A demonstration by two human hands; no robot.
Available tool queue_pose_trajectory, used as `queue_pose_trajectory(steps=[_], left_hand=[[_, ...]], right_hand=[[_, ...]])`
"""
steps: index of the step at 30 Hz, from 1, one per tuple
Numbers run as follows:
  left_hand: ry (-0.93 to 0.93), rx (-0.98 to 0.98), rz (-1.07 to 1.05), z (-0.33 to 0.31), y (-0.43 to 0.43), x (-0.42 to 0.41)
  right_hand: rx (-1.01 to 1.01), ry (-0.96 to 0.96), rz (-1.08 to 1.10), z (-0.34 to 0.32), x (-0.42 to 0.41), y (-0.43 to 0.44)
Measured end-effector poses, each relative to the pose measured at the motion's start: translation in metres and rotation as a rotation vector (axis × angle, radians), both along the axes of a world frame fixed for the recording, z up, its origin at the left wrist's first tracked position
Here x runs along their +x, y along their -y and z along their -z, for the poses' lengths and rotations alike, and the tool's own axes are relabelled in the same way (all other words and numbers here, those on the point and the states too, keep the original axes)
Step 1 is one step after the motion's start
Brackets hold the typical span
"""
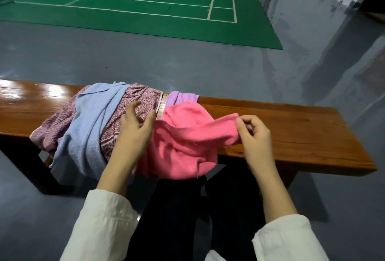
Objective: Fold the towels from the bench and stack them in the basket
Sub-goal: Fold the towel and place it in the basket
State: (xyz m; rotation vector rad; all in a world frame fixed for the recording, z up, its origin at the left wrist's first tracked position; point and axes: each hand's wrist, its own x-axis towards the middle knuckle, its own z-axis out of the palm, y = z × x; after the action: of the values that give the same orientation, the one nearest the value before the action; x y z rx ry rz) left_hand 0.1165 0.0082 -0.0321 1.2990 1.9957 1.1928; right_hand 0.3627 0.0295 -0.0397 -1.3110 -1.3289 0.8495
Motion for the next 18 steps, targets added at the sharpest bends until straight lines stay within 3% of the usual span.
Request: queue_pose_trajectory(steps=[3,8,11,14,18], left_hand=[[0.187,0.032,0.105,-0.023,0.003,0.03],[0.716,0.065,0.225,-0.036,0.008,0.085],[0.833,0.029,0.274,-0.03,0.012,0.098],[0.836,-0.004,0.392,-0.023,0.02,0.097],[0.407,0.148,0.447,-0.012,0.021,0.09]], right_hand=[[-0.005,-0.161,-0.064,-0.004,-0.019,0.004],[-0.06,-0.326,-0.171,-0.011,-0.042,0.017],[-0.093,-0.349,-0.208,-0.01,-0.04,0.022],[-0.13,-0.387,-0.214,-0.009,-0.031,0.022],[-0.171,-0.385,-0.251,-0.006,-0.029,0.025]])
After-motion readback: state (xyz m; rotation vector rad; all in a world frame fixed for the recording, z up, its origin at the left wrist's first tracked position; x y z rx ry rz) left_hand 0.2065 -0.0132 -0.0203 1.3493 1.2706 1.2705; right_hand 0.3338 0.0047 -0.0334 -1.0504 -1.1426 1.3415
